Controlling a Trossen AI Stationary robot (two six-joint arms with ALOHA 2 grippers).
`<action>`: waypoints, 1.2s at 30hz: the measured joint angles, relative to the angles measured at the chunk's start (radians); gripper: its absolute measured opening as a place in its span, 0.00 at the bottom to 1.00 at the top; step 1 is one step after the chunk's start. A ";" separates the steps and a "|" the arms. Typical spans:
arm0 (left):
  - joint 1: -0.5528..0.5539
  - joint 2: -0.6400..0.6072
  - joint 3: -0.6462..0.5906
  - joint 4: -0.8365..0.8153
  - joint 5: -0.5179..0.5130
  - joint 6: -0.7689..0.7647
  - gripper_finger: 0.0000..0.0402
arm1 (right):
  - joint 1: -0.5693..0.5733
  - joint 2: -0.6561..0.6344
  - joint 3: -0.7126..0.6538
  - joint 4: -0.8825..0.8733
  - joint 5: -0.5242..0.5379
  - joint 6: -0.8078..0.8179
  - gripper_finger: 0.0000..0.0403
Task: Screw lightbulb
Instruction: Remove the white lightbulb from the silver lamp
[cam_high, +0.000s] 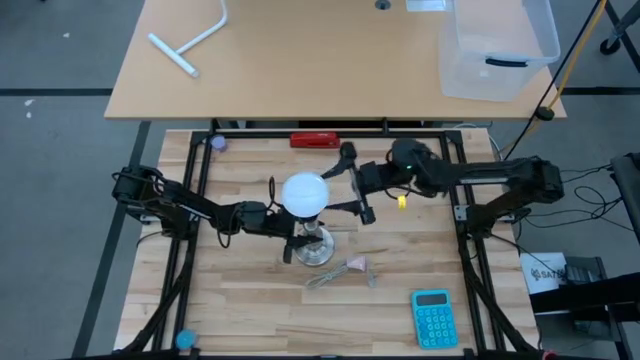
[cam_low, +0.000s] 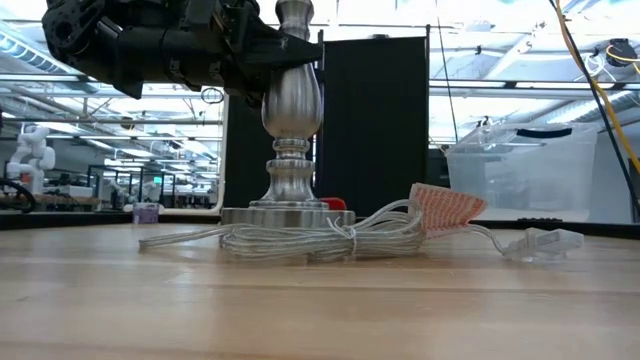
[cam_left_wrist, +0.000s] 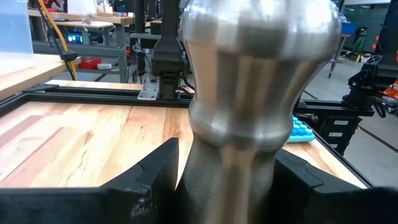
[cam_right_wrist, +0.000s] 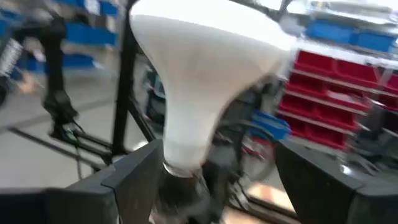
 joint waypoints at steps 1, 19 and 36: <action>0.000 0.000 0.000 0.000 0.000 0.000 0.47 | 0.000 -0.025 0.000 -0.047 0.025 -0.026 0.74; 0.000 0.000 -0.001 0.007 -0.008 0.011 0.47 | 0.209 -0.084 -0.161 0.041 0.463 -0.020 0.74; 0.001 0.000 -0.001 0.011 -0.012 0.008 0.47 | 0.365 0.174 -0.175 0.632 0.868 -0.125 0.74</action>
